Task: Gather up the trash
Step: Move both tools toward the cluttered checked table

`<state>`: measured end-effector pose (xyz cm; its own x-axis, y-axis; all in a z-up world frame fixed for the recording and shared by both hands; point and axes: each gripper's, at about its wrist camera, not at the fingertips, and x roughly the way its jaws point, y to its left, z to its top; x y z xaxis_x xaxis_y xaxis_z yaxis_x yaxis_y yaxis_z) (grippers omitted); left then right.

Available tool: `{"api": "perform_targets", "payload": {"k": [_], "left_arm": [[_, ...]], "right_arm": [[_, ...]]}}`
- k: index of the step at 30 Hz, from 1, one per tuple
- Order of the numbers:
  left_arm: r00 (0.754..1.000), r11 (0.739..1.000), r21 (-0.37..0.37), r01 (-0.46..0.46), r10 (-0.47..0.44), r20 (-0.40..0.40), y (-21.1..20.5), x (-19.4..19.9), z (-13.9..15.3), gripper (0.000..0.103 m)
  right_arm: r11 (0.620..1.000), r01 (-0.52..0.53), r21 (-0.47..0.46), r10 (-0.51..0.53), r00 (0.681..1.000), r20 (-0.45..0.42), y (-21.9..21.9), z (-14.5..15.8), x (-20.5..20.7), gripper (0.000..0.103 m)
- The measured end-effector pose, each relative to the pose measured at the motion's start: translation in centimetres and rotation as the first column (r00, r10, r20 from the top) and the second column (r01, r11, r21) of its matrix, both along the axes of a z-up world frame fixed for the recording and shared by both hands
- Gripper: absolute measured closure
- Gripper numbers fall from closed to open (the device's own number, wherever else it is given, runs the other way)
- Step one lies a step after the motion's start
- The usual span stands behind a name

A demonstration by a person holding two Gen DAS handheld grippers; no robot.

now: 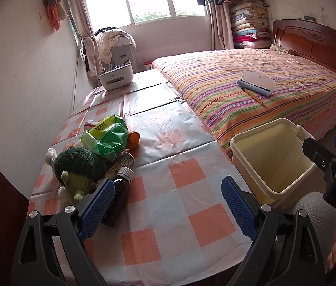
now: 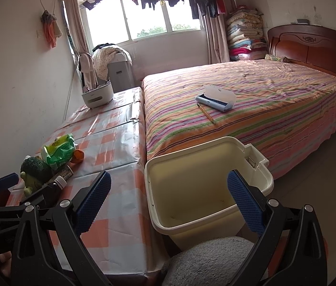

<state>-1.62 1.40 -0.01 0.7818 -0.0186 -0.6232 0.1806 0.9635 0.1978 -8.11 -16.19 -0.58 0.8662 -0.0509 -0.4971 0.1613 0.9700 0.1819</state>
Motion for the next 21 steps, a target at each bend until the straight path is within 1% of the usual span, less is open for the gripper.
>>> {"api": "perform_targets", "payload": {"k": [7,21], "left_arm": [[1.0,1.0,-0.005,-0.009,0.009,-0.007,0.4,0.2,-0.3,0.014],[0.999,1.0,-0.017,-0.025,0.024,-0.035,1.3,1.0,-1.2,0.014]], "right_arm": [[1.0,-0.005,-0.006,0.005,1.0,-0.001,0.4,0.1,0.0,0.006],[1.0,-0.022,-0.003,0.022,0.999,-0.03,1.1,-0.7,1.4,0.006]]}}
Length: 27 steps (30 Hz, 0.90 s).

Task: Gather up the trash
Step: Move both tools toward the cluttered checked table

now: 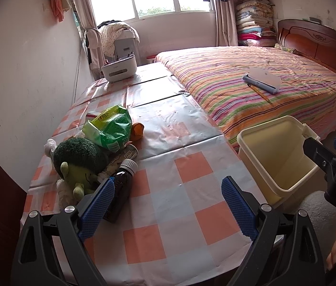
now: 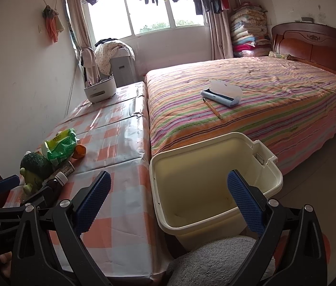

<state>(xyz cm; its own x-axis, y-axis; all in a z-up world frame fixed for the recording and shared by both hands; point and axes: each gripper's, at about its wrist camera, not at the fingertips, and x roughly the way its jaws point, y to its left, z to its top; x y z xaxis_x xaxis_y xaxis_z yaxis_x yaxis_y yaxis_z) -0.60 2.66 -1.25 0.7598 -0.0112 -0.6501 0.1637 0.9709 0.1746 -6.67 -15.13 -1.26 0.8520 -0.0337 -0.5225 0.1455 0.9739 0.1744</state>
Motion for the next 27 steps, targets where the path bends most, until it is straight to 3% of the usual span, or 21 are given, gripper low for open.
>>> {"api": "perform_targets", "payload": {"k": [27], "left_arm": [[1.0,1.0,-0.014,-0.017,0.017,-0.02,0.8,0.7,-0.3,0.014]], "right_arm": [[1.0,-0.003,0.028,0.003,1.0,-0.016,-0.1,-0.7,1.5,0.006]]}}
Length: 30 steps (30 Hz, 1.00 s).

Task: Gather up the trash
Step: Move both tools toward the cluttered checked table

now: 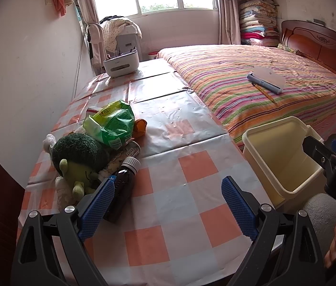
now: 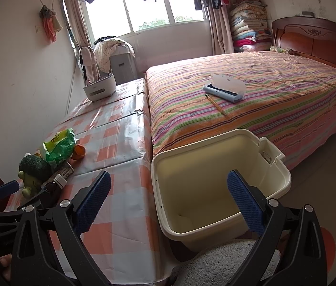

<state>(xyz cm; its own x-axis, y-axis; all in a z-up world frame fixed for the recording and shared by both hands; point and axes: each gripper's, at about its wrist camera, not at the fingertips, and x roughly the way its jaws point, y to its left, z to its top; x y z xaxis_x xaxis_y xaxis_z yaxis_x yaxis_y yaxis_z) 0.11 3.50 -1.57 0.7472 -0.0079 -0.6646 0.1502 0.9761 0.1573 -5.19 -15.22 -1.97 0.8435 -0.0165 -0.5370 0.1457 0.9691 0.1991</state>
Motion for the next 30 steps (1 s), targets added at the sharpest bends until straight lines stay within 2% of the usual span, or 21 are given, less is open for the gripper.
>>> {"api": "perform_targets", "payload": {"k": [21,30], "left_arm": [[0.996,0.996,-0.034,-0.086,0.087,0.017,3.2,-0.5,0.9,0.014],[0.99,0.989,-0.067,-0.136,0.137,0.017,5.4,-0.7,1.1,0.014]], "right_arm": [[0.999,-0.028,-0.017,0.028,1.0,-0.009,1.3,0.3,0.3,0.006],[0.998,-0.029,-0.047,0.027,0.999,-0.047,2.1,-0.1,0.9,0.006]]}}
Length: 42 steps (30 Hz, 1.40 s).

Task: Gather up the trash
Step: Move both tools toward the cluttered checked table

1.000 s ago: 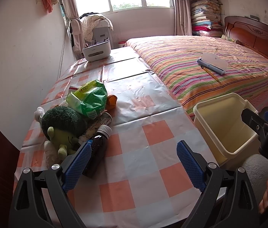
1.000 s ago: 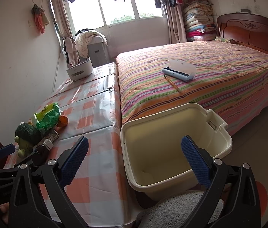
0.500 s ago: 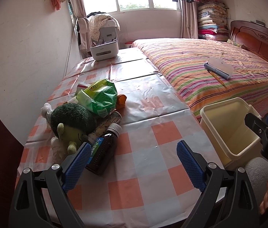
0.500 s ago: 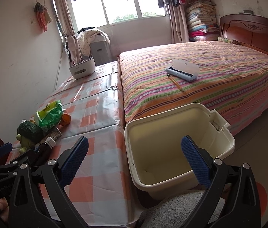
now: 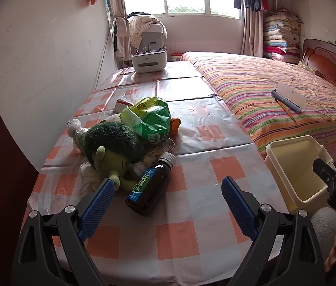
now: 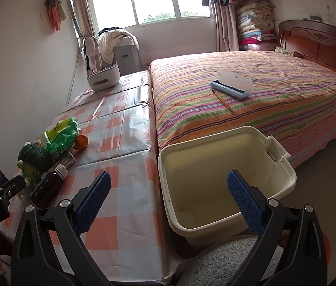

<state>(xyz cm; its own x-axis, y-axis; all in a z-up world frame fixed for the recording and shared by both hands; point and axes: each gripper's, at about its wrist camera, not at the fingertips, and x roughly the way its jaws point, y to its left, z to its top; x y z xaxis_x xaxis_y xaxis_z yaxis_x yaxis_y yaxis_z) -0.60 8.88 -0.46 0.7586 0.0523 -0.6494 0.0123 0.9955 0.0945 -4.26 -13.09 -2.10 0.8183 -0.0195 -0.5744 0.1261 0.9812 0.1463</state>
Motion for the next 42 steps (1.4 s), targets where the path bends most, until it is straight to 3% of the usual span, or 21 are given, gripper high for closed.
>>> {"api": "perform_targets", "payload": {"k": [24,42], "left_arm": [[0.999,0.999,-0.02,-0.048,0.047,-0.013,2.0,0.3,-0.3,0.014],[0.99,0.989,-0.043,-0.142,0.142,-0.005,6.2,1.7,0.2,0.014]], "right_arm": [[0.998,-0.058,-0.037,0.057,0.998,-0.025,2.3,-0.1,1.8,0.006],[0.99,-0.129,-0.062,0.127,0.992,-0.025,5.1,0.2,3.6,0.006]]}}
